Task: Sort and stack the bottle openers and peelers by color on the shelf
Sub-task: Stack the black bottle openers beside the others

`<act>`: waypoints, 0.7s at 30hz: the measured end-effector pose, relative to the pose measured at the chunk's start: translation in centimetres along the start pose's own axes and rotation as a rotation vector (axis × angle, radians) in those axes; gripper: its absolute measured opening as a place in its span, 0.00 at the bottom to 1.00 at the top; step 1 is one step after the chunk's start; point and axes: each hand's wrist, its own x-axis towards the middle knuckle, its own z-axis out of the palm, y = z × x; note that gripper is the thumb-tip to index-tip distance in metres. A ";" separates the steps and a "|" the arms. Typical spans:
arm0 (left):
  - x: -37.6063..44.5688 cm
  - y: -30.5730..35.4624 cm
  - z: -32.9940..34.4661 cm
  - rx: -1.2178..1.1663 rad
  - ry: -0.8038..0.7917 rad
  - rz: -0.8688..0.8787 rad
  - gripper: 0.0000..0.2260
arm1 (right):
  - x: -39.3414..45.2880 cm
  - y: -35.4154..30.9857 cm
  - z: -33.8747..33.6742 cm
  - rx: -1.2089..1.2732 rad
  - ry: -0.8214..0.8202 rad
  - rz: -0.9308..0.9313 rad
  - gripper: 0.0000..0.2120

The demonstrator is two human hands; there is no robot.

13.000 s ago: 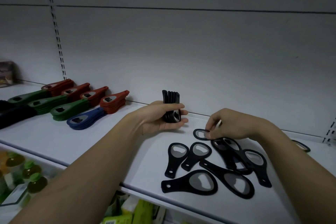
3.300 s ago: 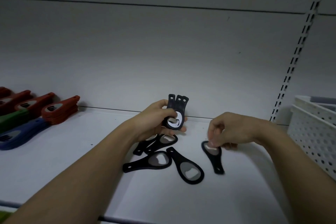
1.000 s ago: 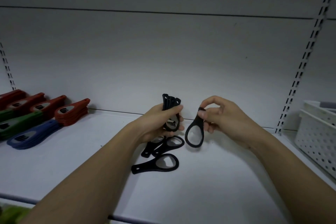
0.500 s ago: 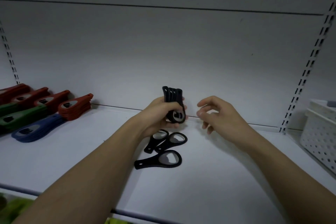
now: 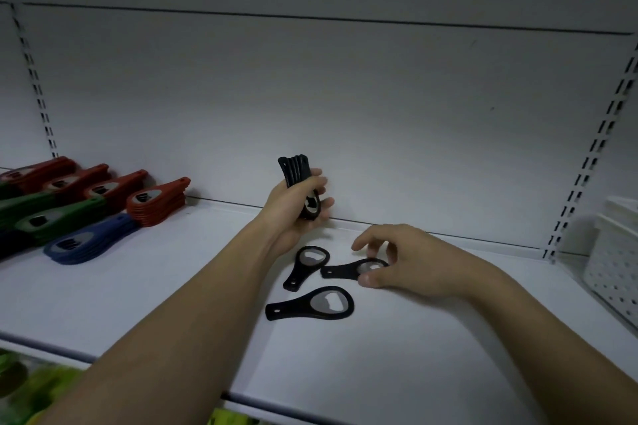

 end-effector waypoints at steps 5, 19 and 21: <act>0.0 -0.3 -0.1 -0.001 -0.027 -0.044 0.03 | -0.5 1.5 -1.7 -0.046 0.100 0.132 0.10; -2.5 -0.8 1.9 0.379 -0.537 -0.316 0.23 | -0.2 1.0 -1.7 0.813 0.276 0.050 0.04; -2.7 -0.8 1.9 0.365 -0.591 -0.311 0.18 | -0.2 0.6 -1.4 0.690 0.295 0.046 0.03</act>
